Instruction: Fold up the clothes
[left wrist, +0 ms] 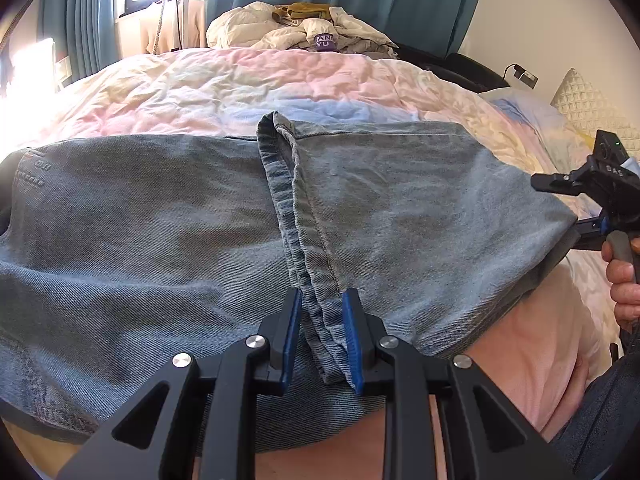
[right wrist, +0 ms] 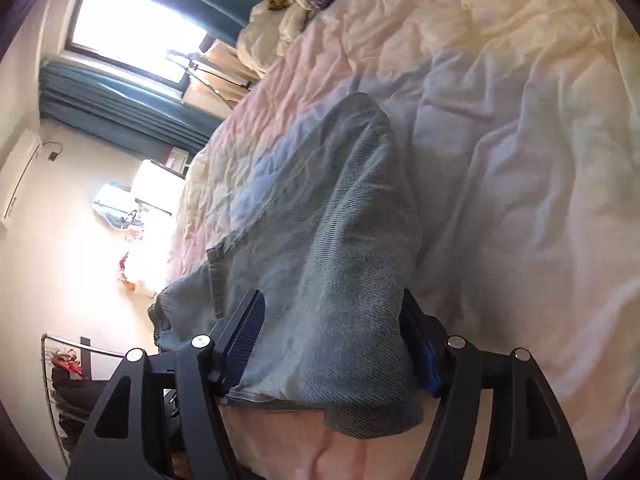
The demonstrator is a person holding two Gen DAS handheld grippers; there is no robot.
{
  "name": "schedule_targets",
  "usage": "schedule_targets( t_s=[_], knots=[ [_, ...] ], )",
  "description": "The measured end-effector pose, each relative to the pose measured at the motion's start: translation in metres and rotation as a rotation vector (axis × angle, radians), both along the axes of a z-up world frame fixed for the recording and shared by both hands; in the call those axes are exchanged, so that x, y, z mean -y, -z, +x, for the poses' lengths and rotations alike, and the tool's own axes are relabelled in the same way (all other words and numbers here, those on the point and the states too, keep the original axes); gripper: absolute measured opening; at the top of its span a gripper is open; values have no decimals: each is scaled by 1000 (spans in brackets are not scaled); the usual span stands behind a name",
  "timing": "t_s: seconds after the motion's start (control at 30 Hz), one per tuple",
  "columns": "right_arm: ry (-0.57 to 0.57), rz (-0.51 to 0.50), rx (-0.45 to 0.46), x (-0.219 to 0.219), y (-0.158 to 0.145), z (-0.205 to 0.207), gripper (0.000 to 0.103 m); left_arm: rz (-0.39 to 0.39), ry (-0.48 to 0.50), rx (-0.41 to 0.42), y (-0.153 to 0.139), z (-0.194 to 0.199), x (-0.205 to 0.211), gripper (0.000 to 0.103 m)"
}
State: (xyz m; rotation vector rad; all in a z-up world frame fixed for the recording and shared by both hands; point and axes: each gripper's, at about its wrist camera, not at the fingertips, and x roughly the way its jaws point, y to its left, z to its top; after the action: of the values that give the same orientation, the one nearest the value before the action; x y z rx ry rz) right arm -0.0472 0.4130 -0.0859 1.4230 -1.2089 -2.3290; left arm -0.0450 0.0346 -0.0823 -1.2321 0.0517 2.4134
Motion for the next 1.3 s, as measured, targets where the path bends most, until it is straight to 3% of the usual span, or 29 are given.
schedule_targets(
  t_s=[0.07, 0.13, 0.17, 0.23, 0.33, 0.47, 0.67, 1.0, 1.3],
  knots=[
    [63, -62, 45, -8, 15, -5, 66, -4, 2, -6, 0, 1, 0, 22],
    [112, -83, 83, -14, 24, -7, 48, -2, 4, -13, 0, 2, 0, 22],
    [107, -48, 80, -10, 20, -8, 34, 1, 2, -14, 1, 2, 0, 22],
    [98, 23, 71, -3, 12, -8, 21, 13, -4, -14, 1, 2, 1, 22],
    [92, 115, -6, 9, -12, -3, 17, 25, -14, -20, 0, 4, 4, 22],
    [158, 67, -111, 1, -31, 11, 9, 33, -77, -62, -11, 8, 12, 22],
    [205, -59, -212, -24, -48, 25, 7, 54, -164, -87, -22, 9, 26, 22],
    [247, 38, -373, -56, -89, 52, 6, -13, -158, -111, -23, 12, 12, 22],
    [382, 107, -462, -102, -91, 87, 6, -58, -96, -117, -20, 12, -7, 22]
  ],
)
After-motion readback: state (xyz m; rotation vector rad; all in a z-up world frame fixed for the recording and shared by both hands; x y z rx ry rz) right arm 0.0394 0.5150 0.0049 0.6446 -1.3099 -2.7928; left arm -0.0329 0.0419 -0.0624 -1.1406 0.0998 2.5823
